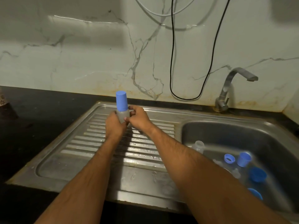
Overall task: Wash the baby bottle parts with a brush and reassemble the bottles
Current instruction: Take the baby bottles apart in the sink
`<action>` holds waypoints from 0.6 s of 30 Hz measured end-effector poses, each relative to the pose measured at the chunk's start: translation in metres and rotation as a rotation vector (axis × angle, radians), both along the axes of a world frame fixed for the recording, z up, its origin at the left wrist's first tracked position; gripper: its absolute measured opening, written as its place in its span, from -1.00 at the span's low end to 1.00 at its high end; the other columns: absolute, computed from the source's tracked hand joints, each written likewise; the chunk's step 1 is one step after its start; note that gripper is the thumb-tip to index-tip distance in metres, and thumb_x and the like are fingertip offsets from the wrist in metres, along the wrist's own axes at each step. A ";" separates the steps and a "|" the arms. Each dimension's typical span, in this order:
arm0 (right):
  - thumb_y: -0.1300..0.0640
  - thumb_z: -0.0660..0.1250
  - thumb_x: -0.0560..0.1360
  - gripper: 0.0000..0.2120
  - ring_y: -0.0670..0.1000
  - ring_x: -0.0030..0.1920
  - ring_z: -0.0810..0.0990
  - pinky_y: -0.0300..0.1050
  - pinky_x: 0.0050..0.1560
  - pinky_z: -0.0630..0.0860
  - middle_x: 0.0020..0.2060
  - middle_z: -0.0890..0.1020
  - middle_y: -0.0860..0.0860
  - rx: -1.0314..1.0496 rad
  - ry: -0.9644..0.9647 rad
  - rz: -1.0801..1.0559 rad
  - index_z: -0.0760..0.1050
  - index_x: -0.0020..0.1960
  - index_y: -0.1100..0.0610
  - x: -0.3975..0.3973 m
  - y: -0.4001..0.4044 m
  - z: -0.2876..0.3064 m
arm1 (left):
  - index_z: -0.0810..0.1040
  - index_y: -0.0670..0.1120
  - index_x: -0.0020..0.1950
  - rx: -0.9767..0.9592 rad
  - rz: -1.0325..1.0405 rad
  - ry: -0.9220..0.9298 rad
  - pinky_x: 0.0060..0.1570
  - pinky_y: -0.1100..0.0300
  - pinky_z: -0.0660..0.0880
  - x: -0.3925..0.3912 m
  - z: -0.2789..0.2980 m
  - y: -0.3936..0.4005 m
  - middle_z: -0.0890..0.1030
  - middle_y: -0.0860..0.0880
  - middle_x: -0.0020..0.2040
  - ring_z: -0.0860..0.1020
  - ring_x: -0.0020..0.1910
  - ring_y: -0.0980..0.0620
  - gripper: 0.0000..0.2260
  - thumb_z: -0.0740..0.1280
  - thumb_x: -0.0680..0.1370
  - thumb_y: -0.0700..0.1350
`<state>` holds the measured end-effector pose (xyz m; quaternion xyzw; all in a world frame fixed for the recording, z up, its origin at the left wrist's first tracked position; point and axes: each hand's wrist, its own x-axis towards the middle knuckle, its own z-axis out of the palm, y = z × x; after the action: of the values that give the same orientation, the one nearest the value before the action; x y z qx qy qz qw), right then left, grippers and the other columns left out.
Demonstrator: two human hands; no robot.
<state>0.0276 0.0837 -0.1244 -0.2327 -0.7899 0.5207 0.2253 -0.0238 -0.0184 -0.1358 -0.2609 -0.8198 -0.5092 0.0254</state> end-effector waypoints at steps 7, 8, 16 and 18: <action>0.23 0.55 0.40 -0.51 0.05 -0.01 0.71 0.10 0.11 0.65 -0.01 0.71 0.07 0.037 0.029 -0.065 0.54 0.31 0.14 0.052 0.022 0.006 | 0.52 -0.15 0.23 0.013 -0.108 0.048 -0.24 0.30 0.37 0.042 0.006 0.015 0.60 -0.02 0.02 0.54 -0.07 0.05 -0.64 0.51 0.48 -0.15; 0.23 0.55 0.41 -0.51 0.04 -0.02 0.71 0.08 0.11 0.65 -0.02 0.71 0.06 0.046 0.035 -0.074 0.55 0.31 0.14 0.062 0.027 0.006 | 0.53 -0.15 0.23 0.015 -0.126 0.054 -0.24 0.31 0.37 0.050 0.007 0.019 0.59 -0.01 0.02 0.54 -0.07 0.05 -0.63 0.52 0.47 -0.15; 0.23 0.56 0.41 -0.50 0.03 0.00 0.70 0.04 0.12 0.65 0.01 0.71 0.06 0.091 0.047 -0.208 0.54 0.33 0.15 0.169 0.075 0.014 | 0.56 -0.15 0.21 0.021 -0.272 0.058 -0.17 0.28 0.39 0.135 0.013 0.073 0.63 -0.04 0.04 0.54 -0.07 0.07 -0.63 0.54 0.45 -0.13; 0.25 0.55 0.42 -0.50 0.04 0.02 0.69 0.00 0.13 0.63 0.05 0.70 0.07 0.089 0.039 -0.238 0.54 0.33 0.17 0.195 0.086 0.016 | 0.55 -0.15 0.22 0.032 -0.315 0.062 -0.19 0.33 0.37 0.158 0.015 0.087 0.62 -0.03 0.04 0.55 -0.06 0.07 -0.62 0.54 0.45 -0.13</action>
<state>0.2227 0.1701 -0.1086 -0.3041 -0.7746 0.4591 0.3109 0.1346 0.0683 -0.1210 -0.4012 -0.7593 -0.5117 -0.0252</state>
